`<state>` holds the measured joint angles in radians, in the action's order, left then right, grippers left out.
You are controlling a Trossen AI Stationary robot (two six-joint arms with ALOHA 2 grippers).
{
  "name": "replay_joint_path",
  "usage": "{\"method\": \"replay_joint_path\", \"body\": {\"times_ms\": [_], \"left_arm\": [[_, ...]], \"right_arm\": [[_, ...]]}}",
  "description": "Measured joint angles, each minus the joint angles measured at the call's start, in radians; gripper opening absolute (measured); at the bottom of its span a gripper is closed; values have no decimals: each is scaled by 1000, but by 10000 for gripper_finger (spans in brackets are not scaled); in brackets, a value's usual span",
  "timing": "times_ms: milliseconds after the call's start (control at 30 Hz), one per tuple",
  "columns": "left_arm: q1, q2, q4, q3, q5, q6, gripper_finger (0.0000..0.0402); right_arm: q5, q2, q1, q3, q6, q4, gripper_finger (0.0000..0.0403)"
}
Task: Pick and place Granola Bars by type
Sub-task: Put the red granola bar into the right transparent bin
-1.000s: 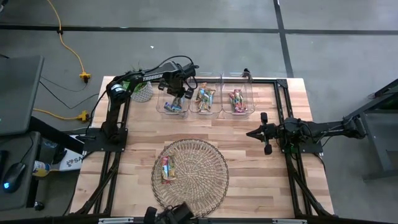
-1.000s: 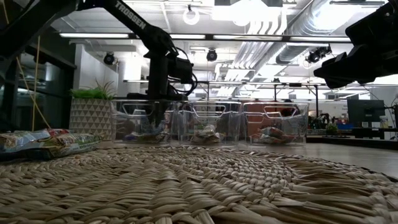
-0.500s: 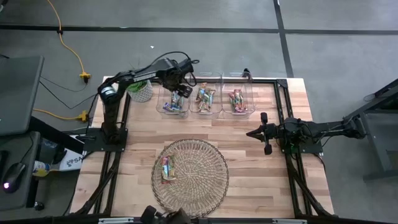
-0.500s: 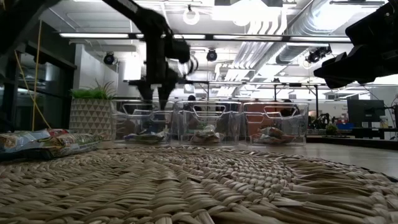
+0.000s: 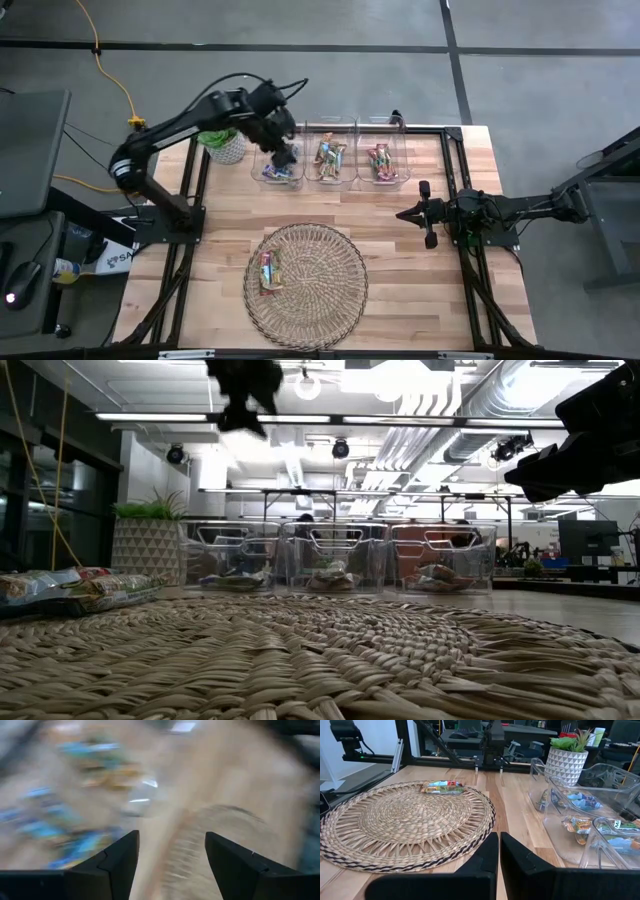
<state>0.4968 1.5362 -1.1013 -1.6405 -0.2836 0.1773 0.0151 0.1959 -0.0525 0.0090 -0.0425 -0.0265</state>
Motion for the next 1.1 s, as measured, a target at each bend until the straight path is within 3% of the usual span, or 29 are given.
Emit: {"method": "replay_joint_path", "body": {"times_ms": [100, 233, 333, 433, 733, 1100], "left_arm": [[-30, -64, 1, 0, -185, -18, 224], [-80, -132, -1, 0, -307, -14, 224], [-129, -177, -6, 0, -369, 15, 224], [-206, -217, -30, 0, -368, 61, 224], [-575, -314, -43, 0, -52, 368, 224], [-1082, -297, -52, 0, 527, 901, 224]], "right_arm": [[0, 0, 0, 0, 0, 0, 0], [0, 0, 0, 0, 0, 0, 0], [0, 0, 0, 0, 0, 0, 0], [0, 0, 0, 0, 0, 0, 0], [0, 0, 0, 0, 0, 0, 0], [0, 0, 0, 0, 0, 0, 0]]}}
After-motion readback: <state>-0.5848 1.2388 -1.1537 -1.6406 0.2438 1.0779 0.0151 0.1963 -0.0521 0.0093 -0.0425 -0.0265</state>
